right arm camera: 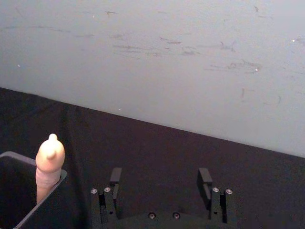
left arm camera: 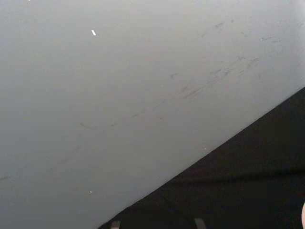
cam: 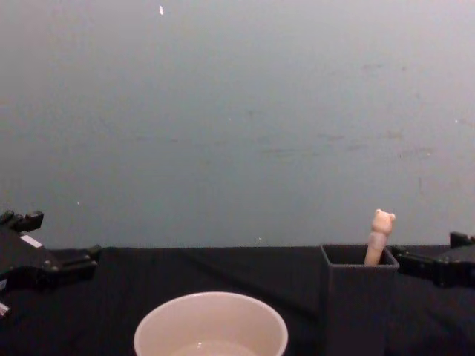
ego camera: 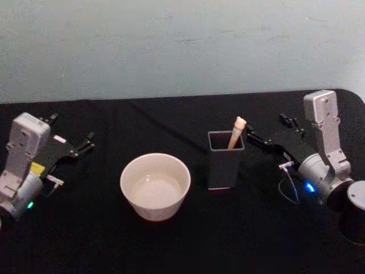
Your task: Pick up the stirring spoon with one hand, stir inside the cup, then place it back in its original position.
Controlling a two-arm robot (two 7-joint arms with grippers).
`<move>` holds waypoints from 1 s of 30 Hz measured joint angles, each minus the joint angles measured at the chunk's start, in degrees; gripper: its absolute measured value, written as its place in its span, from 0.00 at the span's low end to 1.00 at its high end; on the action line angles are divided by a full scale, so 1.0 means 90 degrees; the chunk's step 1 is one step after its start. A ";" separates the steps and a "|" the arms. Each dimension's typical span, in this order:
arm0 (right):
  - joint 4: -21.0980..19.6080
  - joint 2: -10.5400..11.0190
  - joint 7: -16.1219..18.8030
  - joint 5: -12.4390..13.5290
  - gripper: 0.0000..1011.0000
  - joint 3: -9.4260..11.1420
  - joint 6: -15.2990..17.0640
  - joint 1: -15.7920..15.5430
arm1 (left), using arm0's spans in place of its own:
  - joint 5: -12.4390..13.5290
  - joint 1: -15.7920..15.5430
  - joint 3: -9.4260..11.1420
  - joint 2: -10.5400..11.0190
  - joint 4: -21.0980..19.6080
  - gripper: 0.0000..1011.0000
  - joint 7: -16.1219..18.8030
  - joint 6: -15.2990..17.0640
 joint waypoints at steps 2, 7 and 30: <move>0.0000 0.0000 0.0000 0.0000 0.99 0.0000 0.0000 0.0000 | 0.0000 0.0000 0.0000 0.0000 0.0000 0.99 0.0000 0.0000; 0.0000 0.0000 0.0000 0.0000 0.99 0.0000 0.0000 0.0000 | 0.0000 0.0000 0.0000 0.0000 0.0000 0.99 0.0000 0.0000; 0.0001 0.0000 0.0000 0.0000 0.99 0.0000 0.0000 0.0000 | 0.0000 0.0000 0.0000 0.0000 -0.0001 0.99 0.0000 0.0000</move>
